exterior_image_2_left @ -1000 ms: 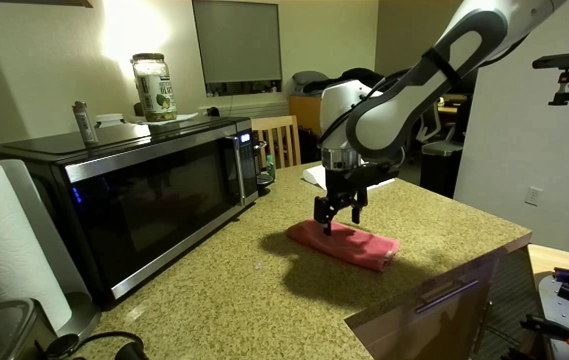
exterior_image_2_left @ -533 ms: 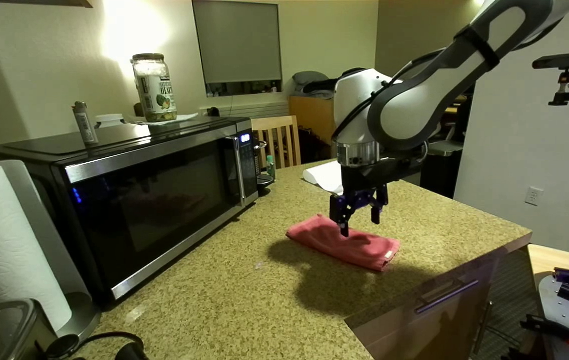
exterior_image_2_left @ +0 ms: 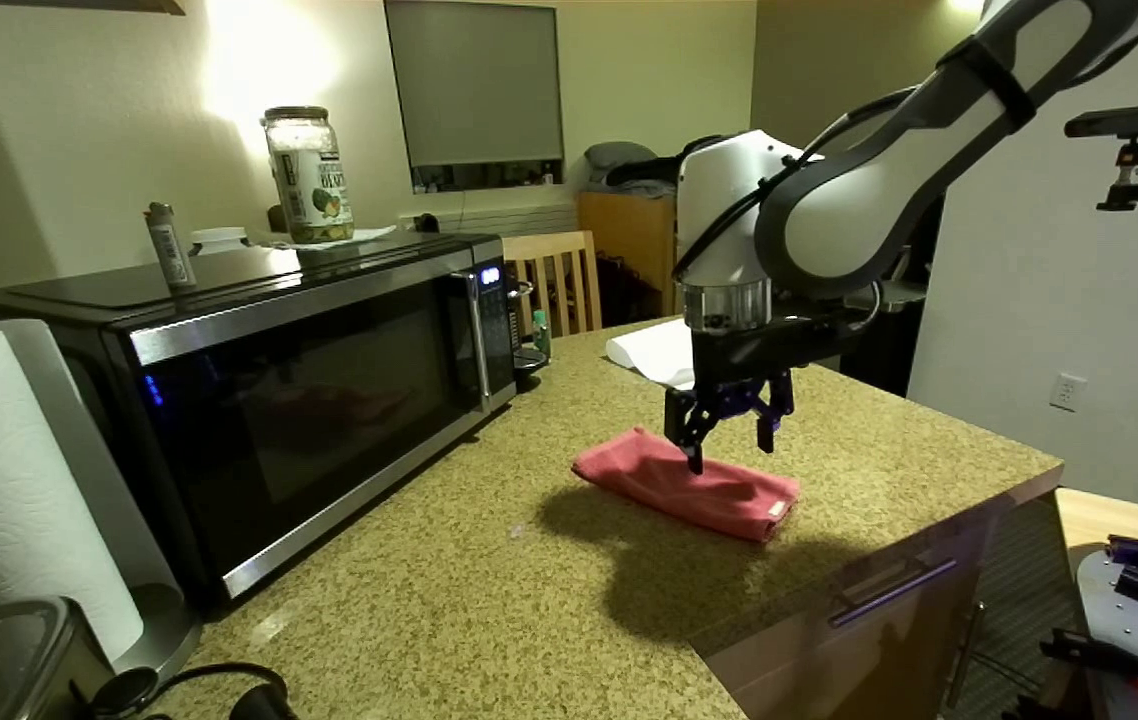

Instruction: Fold the cloth

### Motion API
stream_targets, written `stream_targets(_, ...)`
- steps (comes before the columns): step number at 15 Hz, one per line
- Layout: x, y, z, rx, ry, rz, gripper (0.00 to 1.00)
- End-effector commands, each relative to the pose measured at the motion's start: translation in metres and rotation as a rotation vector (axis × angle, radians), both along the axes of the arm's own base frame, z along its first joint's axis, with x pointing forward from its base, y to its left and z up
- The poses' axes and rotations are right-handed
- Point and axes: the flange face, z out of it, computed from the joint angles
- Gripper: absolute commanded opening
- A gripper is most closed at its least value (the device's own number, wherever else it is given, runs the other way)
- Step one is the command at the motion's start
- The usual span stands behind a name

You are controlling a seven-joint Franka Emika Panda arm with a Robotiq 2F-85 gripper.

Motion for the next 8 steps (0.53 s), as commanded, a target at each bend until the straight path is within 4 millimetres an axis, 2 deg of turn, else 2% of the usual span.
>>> stream_targets(1,0.0,0.001,-0.001,-0.058,-0.042,-0.106,1.0)
stream_targets(8,0.018,-0.003,-0.018,-0.128,-0.07,-0.252,1.0)
